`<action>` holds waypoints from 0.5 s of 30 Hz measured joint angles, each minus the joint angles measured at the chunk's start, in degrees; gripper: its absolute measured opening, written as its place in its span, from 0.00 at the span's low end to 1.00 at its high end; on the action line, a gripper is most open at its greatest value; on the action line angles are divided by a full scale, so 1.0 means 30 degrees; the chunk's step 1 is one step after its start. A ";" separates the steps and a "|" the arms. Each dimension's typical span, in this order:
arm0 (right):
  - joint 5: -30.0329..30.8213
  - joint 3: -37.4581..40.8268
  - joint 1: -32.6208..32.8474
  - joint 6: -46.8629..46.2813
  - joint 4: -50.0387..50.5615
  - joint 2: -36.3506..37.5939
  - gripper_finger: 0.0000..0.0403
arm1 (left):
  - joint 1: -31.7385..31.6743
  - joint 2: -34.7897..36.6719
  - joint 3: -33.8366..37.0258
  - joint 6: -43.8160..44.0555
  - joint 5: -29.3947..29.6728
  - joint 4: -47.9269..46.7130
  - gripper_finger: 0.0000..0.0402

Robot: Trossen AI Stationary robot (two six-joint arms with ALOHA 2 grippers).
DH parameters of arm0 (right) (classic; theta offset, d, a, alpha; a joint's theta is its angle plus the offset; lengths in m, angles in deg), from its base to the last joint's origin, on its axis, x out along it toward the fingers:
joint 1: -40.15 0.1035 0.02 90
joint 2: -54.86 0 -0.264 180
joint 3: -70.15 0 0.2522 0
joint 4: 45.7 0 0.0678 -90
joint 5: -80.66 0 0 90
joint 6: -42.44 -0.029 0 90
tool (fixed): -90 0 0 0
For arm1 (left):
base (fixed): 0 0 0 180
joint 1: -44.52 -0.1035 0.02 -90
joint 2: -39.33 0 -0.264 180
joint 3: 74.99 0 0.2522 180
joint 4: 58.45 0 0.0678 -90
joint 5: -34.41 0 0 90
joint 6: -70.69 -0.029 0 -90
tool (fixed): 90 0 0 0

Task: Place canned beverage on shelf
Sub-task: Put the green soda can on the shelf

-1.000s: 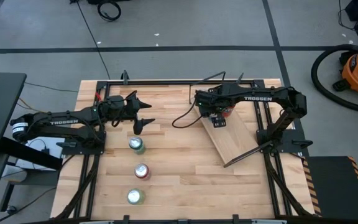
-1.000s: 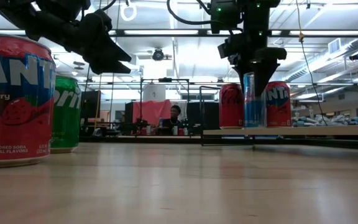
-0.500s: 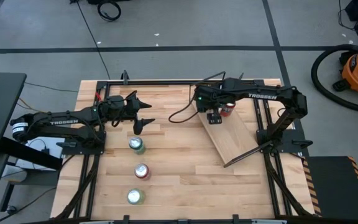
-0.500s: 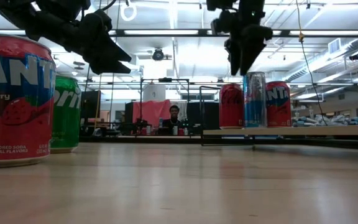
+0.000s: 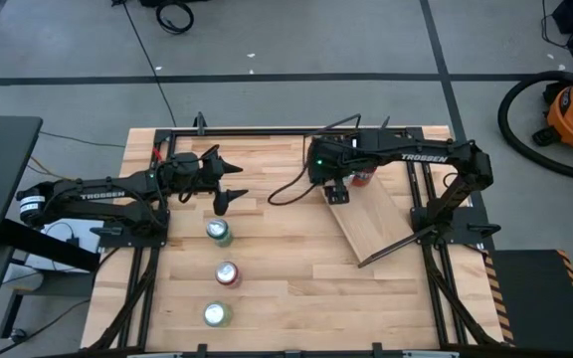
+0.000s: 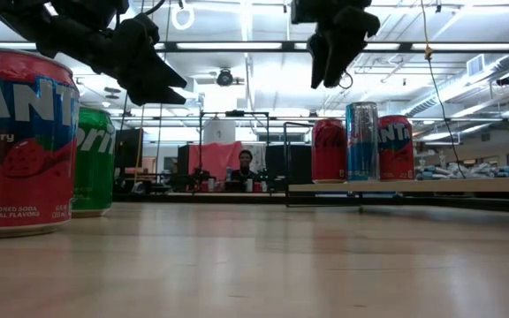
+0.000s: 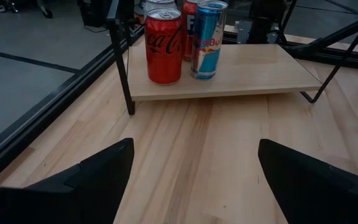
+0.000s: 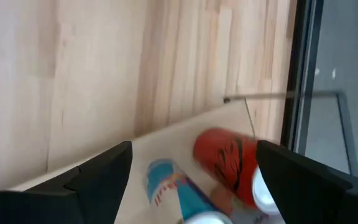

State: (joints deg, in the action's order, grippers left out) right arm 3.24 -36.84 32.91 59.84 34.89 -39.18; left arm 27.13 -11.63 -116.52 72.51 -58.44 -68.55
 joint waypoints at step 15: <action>-0.0117 0.1163 0.2520 -0.1744 -0.5854 -0.0109 0.87 | 0.0105 0.0000 -0.0002 -0.0393 -0.0007 0.0902 0.88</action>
State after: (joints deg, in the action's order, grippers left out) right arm 2.89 -33.35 40.47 54.61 17.32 -39.51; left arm 27.45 -11.63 -116.52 71.33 -58.46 -65.84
